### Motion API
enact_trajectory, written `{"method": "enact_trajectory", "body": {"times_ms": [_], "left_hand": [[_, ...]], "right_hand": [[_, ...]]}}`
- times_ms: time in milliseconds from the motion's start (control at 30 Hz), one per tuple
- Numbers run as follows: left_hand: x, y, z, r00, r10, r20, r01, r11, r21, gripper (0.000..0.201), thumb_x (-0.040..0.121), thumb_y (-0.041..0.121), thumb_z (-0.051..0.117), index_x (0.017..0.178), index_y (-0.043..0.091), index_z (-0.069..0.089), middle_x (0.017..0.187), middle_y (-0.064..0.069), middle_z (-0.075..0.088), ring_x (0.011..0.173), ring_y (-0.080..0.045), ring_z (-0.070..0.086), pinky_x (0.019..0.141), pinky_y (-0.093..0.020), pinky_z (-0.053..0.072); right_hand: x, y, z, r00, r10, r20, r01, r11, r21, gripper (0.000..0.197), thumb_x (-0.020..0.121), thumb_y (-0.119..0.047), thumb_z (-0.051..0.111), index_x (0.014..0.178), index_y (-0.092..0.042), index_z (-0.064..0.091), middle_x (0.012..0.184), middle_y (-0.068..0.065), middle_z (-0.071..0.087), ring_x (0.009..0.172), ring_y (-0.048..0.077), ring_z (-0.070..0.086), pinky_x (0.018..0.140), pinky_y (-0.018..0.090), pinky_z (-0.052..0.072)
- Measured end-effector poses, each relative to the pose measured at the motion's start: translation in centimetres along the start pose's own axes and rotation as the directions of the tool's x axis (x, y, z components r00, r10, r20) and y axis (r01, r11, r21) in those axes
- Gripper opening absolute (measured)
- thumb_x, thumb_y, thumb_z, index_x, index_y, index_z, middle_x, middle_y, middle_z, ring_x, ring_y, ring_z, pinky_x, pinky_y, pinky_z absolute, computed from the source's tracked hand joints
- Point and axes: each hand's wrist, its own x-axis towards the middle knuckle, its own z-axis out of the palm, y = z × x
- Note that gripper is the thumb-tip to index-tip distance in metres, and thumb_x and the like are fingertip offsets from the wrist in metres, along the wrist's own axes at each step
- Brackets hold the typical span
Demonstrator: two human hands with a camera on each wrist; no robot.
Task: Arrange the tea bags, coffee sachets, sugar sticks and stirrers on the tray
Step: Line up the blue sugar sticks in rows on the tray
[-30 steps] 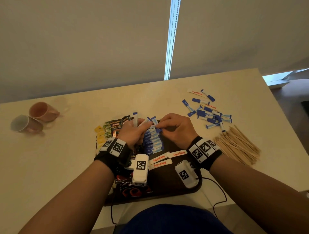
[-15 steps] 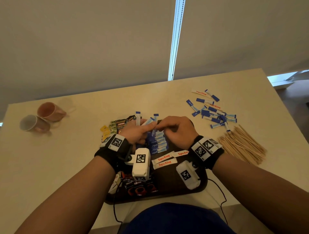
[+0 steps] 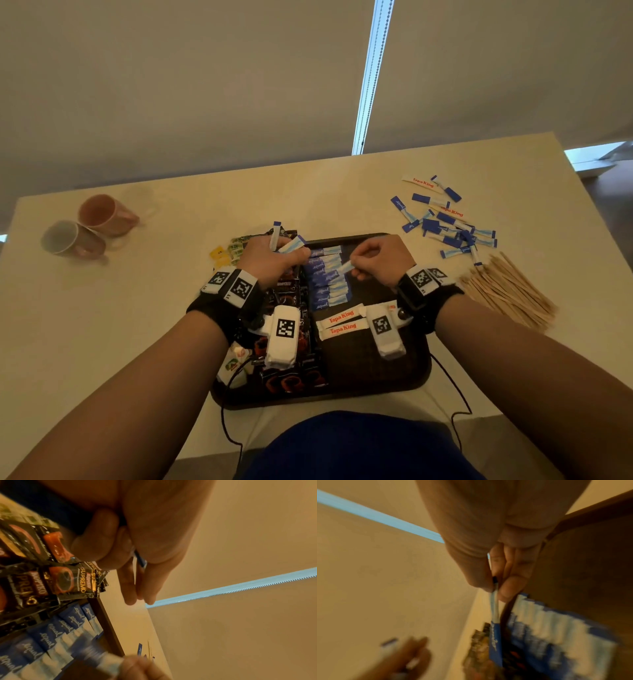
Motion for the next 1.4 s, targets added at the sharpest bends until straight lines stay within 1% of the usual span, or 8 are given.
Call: {"method": "enact_trajectory", "body": {"times_ms": [167, 300, 533, 733, 1000, 1167, 1267, 1400], "left_hand": [[-0.3, -0.2, -0.5, 0.999, -0.037, 0.007, 0.038, 0.997, -0.073, 0.021, 0.089, 0.019, 0.074, 0.100, 0.001, 0.071, 0.086, -0.013, 0.072, 0.036, 0.002, 0.049, 0.038, -0.010, 0.035], [-0.3, -0.5, -0.6, 0.999, -0.034, 0.020, 0.036, 0.997, -0.067, 0.022, 0.090, 0.020, 0.073, 0.098, 0.000, 0.072, 0.085, -0.012, 0.072, 0.035, 0.002, 0.047, 0.040, -0.012, 0.035], [-0.2, -1.0, -0.6, 0.998, -0.054, 0.016, 0.055, 0.996, -0.064, 0.023, 0.089, 0.022, 0.074, 0.101, 0.003, 0.070, 0.086, -0.012, 0.071, 0.034, 0.003, 0.045, 0.038, -0.012, 0.033], [-0.5, -0.8, -0.5, 0.998, -0.050, 0.033, 0.050, 0.999, -0.017, 0.016, 0.090, 0.027, 0.073, 0.088, 0.012, 0.068, 0.049, 0.013, 0.055, 0.034, 0.001, 0.044, 0.041, -0.017, 0.033], [-1.0, 0.8, 0.3, 0.937, -0.115, 0.329, 0.252, 0.876, -0.412, 0.025, 0.099, 0.004, 0.036, 0.093, 0.006, 0.060, 0.064, -0.003, 0.047, 0.044, -0.009, 0.032, 0.039, -0.019, 0.024], [-1.2, 1.0, 0.8, 0.931, -0.015, 0.364, 0.148, 0.928, -0.342, 0.017, 0.102, 0.003, 0.044, 0.104, 0.002, 0.060, 0.067, -0.003, 0.053, 0.051, -0.011, 0.040, 0.046, -0.023, 0.030], [-1.3, 1.1, 0.9, 0.929, 0.011, 0.370, 0.101, 0.954, -0.283, 0.016, 0.104, 0.011, 0.046, 0.104, 0.002, 0.059, 0.068, -0.002, 0.057, 0.052, -0.011, 0.042, 0.045, -0.022, 0.034], [-1.2, 0.8, 0.7, 0.950, -0.048, 0.310, 0.149, 0.939, -0.310, 0.023, 0.107, 0.020, 0.043, 0.101, 0.005, 0.060, 0.070, -0.005, 0.060, 0.047, -0.012, 0.040, 0.040, -0.020, 0.031]], "right_hand": [[0.9, 4.3, 2.2, 0.991, 0.134, -0.014, -0.131, 0.935, -0.330, 0.009, 0.087, -0.014, 0.073, 0.078, -0.017, 0.072, 0.075, 0.001, 0.073, 0.071, 0.015, 0.071, 0.058, 0.019, 0.054], [1.1, 5.4, 3.3, 0.994, 0.107, -0.015, -0.099, 0.857, -0.505, 0.009, 0.086, -0.017, 0.073, 0.078, -0.018, 0.075, 0.079, -0.005, 0.069, 0.074, 0.006, 0.061, 0.060, 0.015, 0.044], [1.7, 5.9, 3.4, 0.990, 0.140, 0.016, -0.098, 0.765, -0.637, 0.009, 0.086, -0.022, 0.075, 0.078, -0.018, 0.074, 0.085, 0.001, 0.071, 0.082, 0.013, 0.065, 0.072, 0.026, 0.053], [1.7, 5.2, 3.1, 0.998, 0.069, 0.012, -0.044, 0.746, -0.665, 0.013, 0.087, -0.026, 0.074, 0.089, -0.013, 0.075, 0.086, 0.000, 0.069, 0.084, 0.014, 0.064, 0.075, 0.027, 0.053], [0.4, -1.3, 1.4, 0.978, -0.209, 0.006, 0.203, 0.943, -0.264, 0.035, 0.097, -0.042, 0.057, 0.087, -0.014, 0.076, 0.078, -0.005, 0.071, 0.068, 0.008, 0.061, 0.065, 0.021, 0.045], [-0.6, -4.7, 1.8, 0.944, -0.284, 0.170, 0.288, 0.958, 0.002, 0.020, 0.093, -0.028, 0.067, 0.097, -0.009, 0.075, 0.084, 0.008, 0.074, 0.063, 0.014, 0.065, 0.059, 0.029, 0.052], [-0.5, -4.5, 1.7, 0.957, -0.253, 0.140, 0.250, 0.968, 0.039, 0.013, 0.087, -0.021, 0.074, 0.094, -0.010, 0.075, 0.083, 0.009, 0.074, 0.071, 0.030, 0.066, 0.065, 0.037, 0.055], [-0.8, -4.1, 1.4, 0.994, -0.108, 0.023, 0.097, 0.953, 0.285, 0.004, 0.090, -0.006, 0.068, 0.090, -0.001, 0.068, 0.065, 0.008, 0.063, 0.055, 0.018, 0.048, 0.047, 0.024, 0.039]]}}
